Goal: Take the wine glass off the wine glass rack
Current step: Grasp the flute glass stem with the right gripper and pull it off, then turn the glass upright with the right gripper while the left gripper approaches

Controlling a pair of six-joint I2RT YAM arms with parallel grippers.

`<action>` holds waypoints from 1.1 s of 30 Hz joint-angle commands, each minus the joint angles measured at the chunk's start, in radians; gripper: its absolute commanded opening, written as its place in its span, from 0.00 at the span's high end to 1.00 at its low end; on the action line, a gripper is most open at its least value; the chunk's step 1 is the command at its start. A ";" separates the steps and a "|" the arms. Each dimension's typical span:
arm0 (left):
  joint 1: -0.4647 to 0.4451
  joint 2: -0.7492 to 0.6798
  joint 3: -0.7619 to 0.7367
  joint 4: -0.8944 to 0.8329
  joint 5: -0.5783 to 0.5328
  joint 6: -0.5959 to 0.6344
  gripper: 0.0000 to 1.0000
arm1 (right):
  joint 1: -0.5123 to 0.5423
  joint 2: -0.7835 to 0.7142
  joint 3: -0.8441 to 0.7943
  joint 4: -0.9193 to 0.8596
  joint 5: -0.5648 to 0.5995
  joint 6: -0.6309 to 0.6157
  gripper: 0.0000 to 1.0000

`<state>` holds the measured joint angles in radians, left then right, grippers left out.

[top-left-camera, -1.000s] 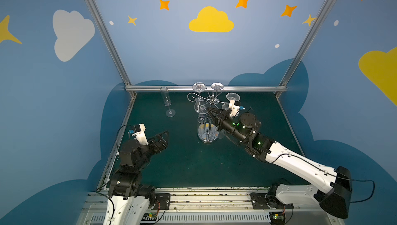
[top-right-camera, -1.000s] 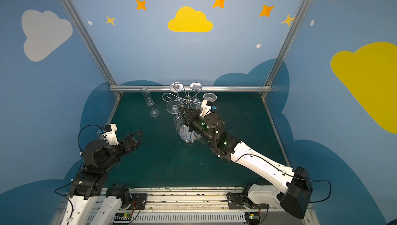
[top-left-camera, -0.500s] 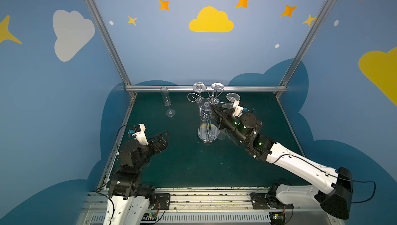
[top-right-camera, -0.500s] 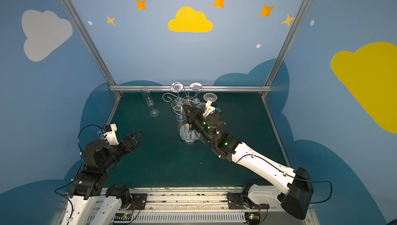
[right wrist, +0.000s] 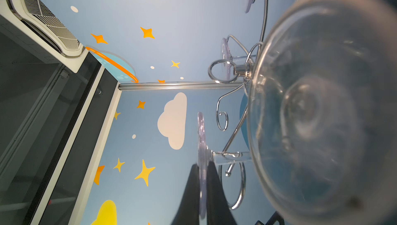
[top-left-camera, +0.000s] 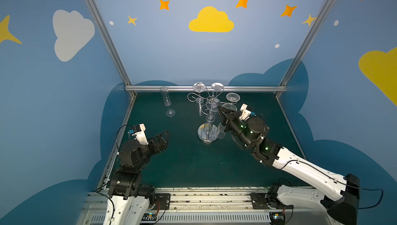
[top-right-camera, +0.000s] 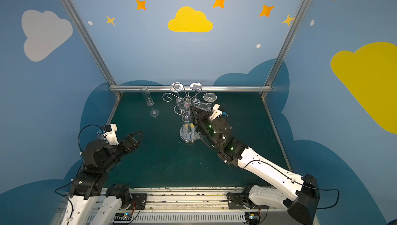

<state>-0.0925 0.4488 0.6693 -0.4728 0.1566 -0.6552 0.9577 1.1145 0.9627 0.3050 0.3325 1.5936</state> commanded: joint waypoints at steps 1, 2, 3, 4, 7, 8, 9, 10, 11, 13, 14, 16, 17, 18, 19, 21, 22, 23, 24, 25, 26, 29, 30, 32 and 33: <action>-0.003 -0.002 0.003 -0.009 -0.008 0.007 0.00 | 0.009 -0.047 -0.026 0.003 0.008 0.012 1.00; -0.003 -0.002 0.002 -0.011 -0.007 0.006 0.01 | 0.009 -0.055 -0.031 -0.002 0.002 0.014 1.00; -0.004 -0.003 0.002 -0.012 -0.008 0.005 0.00 | 0.008 -0.064 -0.034 -0.011 -0.007 0.010 1.00; -0.003 -0.005 0.004 -0.014 -0.007 0.006 0.01 | 0.007 -0.073 -0.038 -0.018 -0.021 0.007 1.00; -0.003 -0.009 0.006 -0.019 -0.011 0.005 0.01 | 0.010 -0.098 -0.045 -0.028 -0.073 -0.009 1.00; -0.003 -0.010 0.007 -0.021 -0.012 0.005 0.01 | 0.010 -0.105 -0.047 -0.033 -0.091 -0.015 1.00; -0.003 -0.010 0.009 -0.024 -0.013 0.004 0.00 | 0.009 -0.118 -0.047 -0.045 -0.113 -0.026 1.00; -0.003 -0.011 0.010 -0.027 -0.014 0.002 0.01 | 0.010 -0.134 -0.046 -0.068 -0.134 -0.040 1.00; -0.003 -0.011 0.015 -0.031 -0.014 0.002 0.01 | 0.010 -0.150 -0.044 -0.095 -0.151 -0.059 1.00; -0.003 -0.017 0.021 -0.044 -0.018 0.000 0.00 | 0.012 -0.191 -0.035 -0.183 -0.188 -0.091 1.00; -0.003 -0.018 0.023 -0.050 -0.021 -0.001 0.01 | 0.012 -0.208 -0.032 -0.219 -0.204 -0.102 1.00; -0.002 -0.028 0.029 -0.060 -0.033 0.001 0.01 | 0.012 -0.245 -0.029 -0.304 -0.250 -0.117 1.00; -0.003 -0.030 0.031 -0.064 -0.038 0.001 0.01 | 0.012 -0.259 -0.030 -0.337 -0.271 -0.122 1.00; -0.004 -0.035 0.034 -0.067 -0.043 0.001 0.01 | 0.012 -0.276 -0.030 -0.376 -0.295 -0.130 1.00; -0.003 -0.036 0.036 -0.069 -0.047 -0.001 0.00 | 0.012 -0.292 -0.030 -0.418 -0.322 -0.139 1.00; -0.003 -0.039 0.039 -0.073 -0.051 -0.004 0.01 | 0.012 -0.320 -0.027 -0.520 -0.367 -0.152 1.00; -0.003 -0.041 0.040 -0.075 -0.055 -0.006 0.01 | 0.012 -0.333 -0.027 -0.569 -0.383 -0.160 1.00; -0.003 -0.040 0.043 -0.075 -0.057 -0.007 0.00 | 0.012 -0.347 -0.030 -0.628 -0.392 -0.178 1.00; -0.003 -0.039 0.046 -0.075 -0.061 -0.008 0.01 | 0.012 -0.364 -0.034 -0.685 -0.392 -0.196 1.00; -0.003 -0.037 0.047 -0.075 -0.063 -0.009 0.01 | 0.012 -0.379 -0.041 -0.720 -0.382 -0.229 1.00; -0.003 -0.035 0.051 -0.074 -0.065 -0.012 0.00 | 0.012 -0.401 -0.049 -0.757 -0.357 -0.275 1.00; -0.003 -0.023 0.069 -0.070 -0.064 -0.014 0.01 | 0.011 -0.468 -0.047 -0.901 -0.213 -0.333 1.00; -0.003 -0.019 0.080 -0.072 -0.062 -0.014 0.01 | 0.011 -0.490 -0.035 -0.953 -0.143 -0.357 1.00; -0.003 -0.007 0.103 -0.071 -0.063 -0.006 0.01 | 0.009 -0.518 -0.007 -1.019 -0.029 -0.427 1.00; -0.003 0.002 0.116 -0.071 -0.061 -0.002 0.00 | 0.009 -0.528 0.015 -1.049 0.031 -0.469 1.00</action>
<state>-0.0925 0.4362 0.7380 -0.5442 0.1009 -0.6624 0.9657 0.6228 0.9176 -0.5907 0.1600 1.2694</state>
